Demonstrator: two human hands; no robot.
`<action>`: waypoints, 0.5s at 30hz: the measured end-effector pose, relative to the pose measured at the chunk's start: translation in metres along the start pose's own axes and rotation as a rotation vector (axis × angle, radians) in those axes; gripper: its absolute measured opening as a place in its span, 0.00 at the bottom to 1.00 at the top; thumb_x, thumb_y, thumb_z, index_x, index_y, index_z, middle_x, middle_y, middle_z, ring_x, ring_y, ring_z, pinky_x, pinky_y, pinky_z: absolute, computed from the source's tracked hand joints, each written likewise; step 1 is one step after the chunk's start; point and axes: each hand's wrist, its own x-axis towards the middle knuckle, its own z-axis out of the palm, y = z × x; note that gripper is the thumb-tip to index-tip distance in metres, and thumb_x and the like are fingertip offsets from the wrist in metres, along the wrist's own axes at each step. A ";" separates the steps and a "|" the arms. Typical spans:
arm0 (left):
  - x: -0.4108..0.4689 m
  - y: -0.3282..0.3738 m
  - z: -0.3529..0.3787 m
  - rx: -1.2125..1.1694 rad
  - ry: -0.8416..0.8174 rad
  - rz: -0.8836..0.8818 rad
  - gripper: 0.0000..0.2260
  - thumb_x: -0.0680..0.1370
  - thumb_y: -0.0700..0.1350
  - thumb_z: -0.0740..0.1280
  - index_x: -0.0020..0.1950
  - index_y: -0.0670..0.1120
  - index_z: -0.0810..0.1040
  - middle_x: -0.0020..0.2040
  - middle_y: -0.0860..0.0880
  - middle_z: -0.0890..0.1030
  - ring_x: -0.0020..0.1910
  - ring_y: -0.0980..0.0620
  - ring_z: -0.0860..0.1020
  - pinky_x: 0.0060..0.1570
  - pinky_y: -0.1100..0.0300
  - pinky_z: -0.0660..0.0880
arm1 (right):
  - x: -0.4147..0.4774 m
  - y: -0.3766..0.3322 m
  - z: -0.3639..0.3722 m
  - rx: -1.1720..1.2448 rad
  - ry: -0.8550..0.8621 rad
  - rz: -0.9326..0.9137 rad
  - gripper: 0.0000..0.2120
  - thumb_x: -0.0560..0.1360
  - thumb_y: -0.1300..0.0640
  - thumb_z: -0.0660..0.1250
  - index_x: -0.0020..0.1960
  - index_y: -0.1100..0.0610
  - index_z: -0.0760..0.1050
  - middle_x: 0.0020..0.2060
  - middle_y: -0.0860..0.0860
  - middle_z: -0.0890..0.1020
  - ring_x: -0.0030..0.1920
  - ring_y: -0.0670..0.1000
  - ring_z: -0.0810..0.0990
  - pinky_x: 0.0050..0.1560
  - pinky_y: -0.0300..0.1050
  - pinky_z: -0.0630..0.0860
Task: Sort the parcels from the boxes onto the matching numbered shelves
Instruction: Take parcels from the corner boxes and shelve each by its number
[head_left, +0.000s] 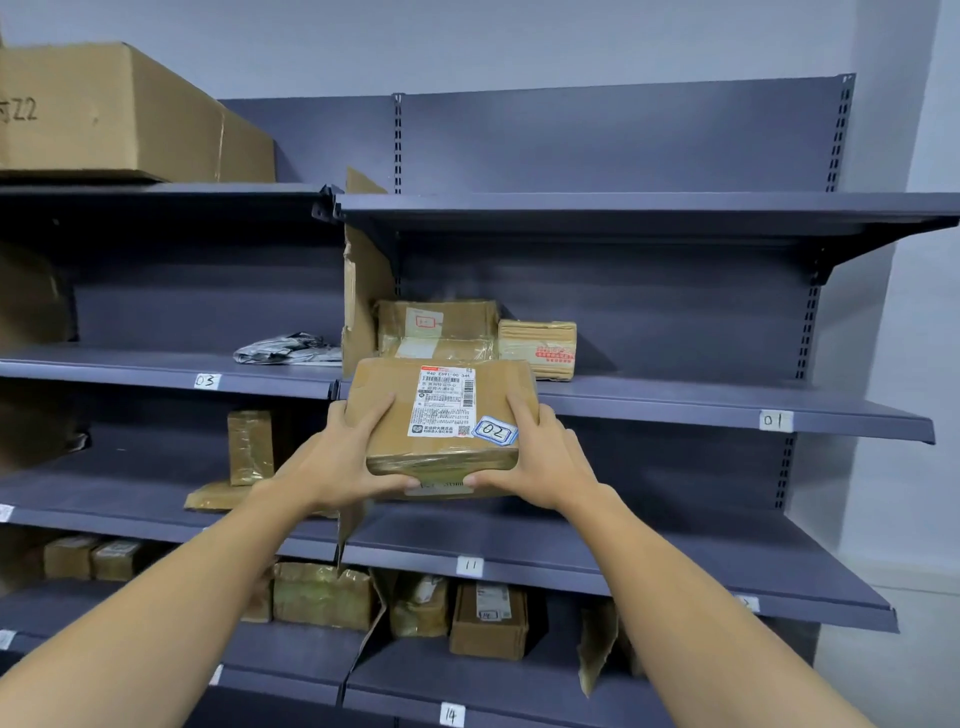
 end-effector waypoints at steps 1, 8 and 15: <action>0.007 -0.001 -0.002 0.002 0.006 -0.001 0.54 0.64 0.73 0.72 0.80 0.63 0.44 0.72 0.44 0.58 0.57 0.42 0.76 0.61 0.53 0.74 | 0.007 0.000 -0.001 0.002 0.006 -0.004 0.58 0.62 0.29 0.75 0.80 0.45 0.46 0.69 0.56 0.67 0.66 0.58 0.69 0.68 0.54 0.66; 0.057 -0.016 -0.012 -0.018 0.029 -0.016 0.54 0.62 0.74 0.71 0.79 0.64 0.44 0.73 0.45 0.59 0.60 0.42 0.75 0.61 0.52 0.74 | 0.061 0.001 -0.006 -0.001 0.017 -0.032 0.57 0.64 0.31 0.76 0.80 0.48 0.47 0.74 0.57 0.63 0.71 0.60 0.66 0.71 0.56 0.64; 0.096 -0.038 -0.016 -0.044 0.016 -0.040 0.54 0.61 0.76 0.70 0.79 0.65 0.46 0.75 0.45 0.58 0.67 0.43 0.71 0.67 0.49 0.71 | 0.109 0.003 0.006 -0.040 0.020 -0.046 0.56 0.63 0.27 0.73 0.80 0.48 0.50 0.73 0.58 0.66 0.68 0.61 0.69 0.69 0.55 0.66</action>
